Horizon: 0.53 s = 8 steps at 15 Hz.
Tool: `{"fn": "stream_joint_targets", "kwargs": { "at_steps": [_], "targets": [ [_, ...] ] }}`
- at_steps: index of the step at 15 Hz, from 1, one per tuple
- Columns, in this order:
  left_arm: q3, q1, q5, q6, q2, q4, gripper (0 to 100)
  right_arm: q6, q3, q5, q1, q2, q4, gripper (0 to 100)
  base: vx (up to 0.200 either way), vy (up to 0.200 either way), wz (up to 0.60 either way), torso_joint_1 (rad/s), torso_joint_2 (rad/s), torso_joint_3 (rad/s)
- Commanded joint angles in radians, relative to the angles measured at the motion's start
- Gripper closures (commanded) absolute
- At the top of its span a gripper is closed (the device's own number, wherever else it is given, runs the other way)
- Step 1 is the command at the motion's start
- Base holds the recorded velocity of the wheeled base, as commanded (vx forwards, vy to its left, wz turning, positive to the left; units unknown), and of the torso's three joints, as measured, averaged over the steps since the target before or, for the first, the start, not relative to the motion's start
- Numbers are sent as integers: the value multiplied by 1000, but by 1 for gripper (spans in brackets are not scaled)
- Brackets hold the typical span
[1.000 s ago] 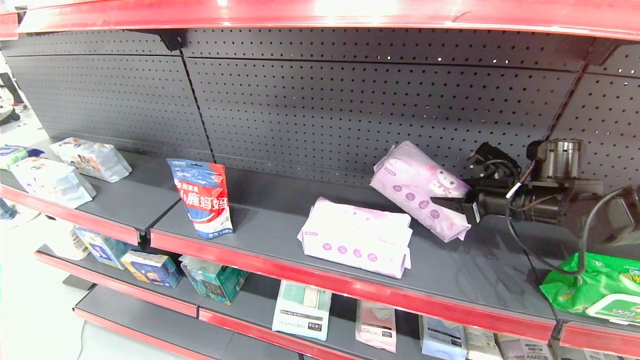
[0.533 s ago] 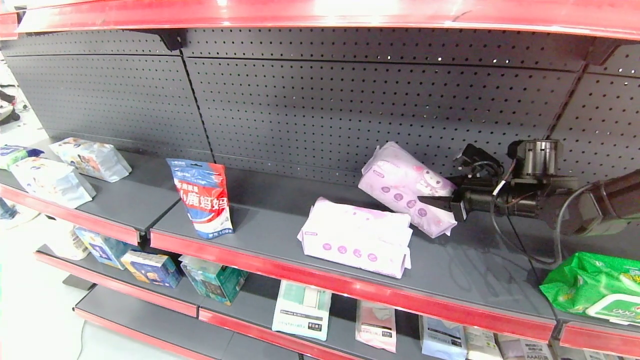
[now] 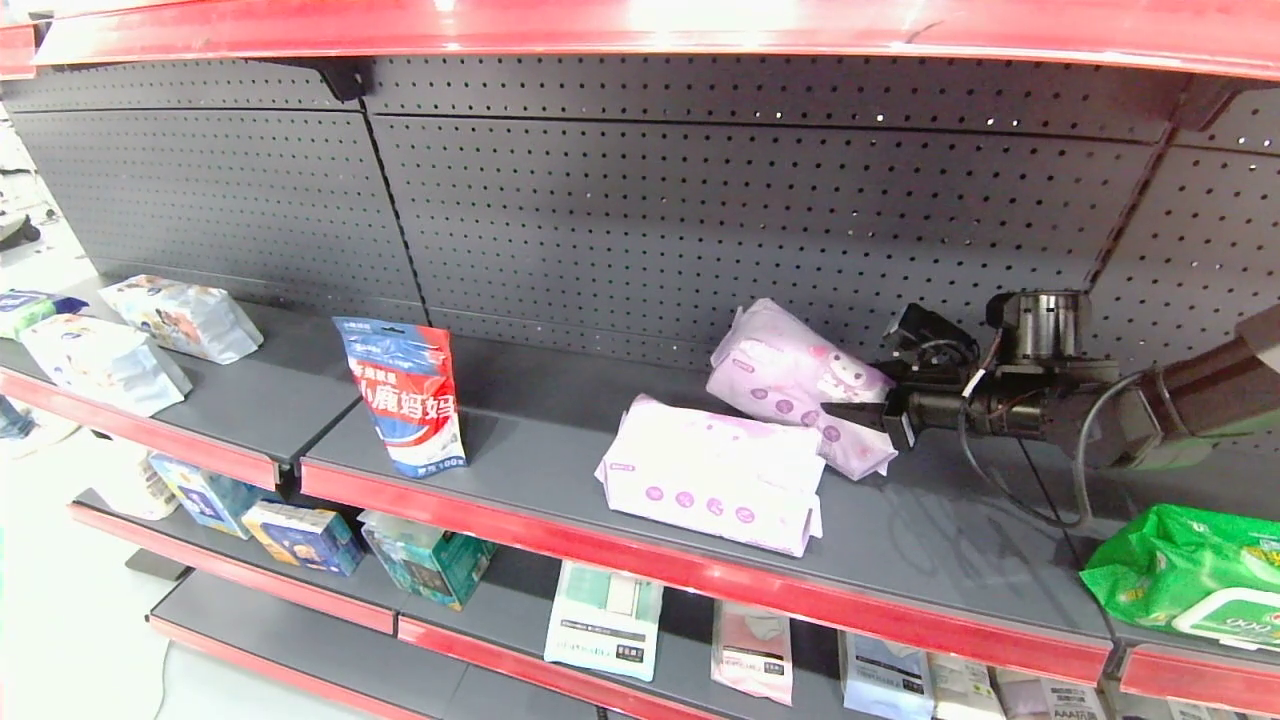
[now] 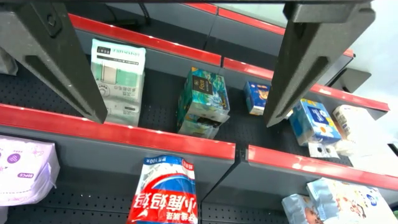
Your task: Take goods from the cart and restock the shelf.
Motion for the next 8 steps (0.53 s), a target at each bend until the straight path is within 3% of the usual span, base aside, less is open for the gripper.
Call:
{"fn": "stream_joint_targets", "kwargs": {
  "at_steps": [1,8],
  "targets": [
    [0,0,0,0,0,-1,0,-1,18,1,6,12,1,100,0,0,0,0,0,0],
    [0,0,0,0,0,-1,0,-6,18,30,16,15,1,100,0,0,0,0,0,0]
  ]
}}
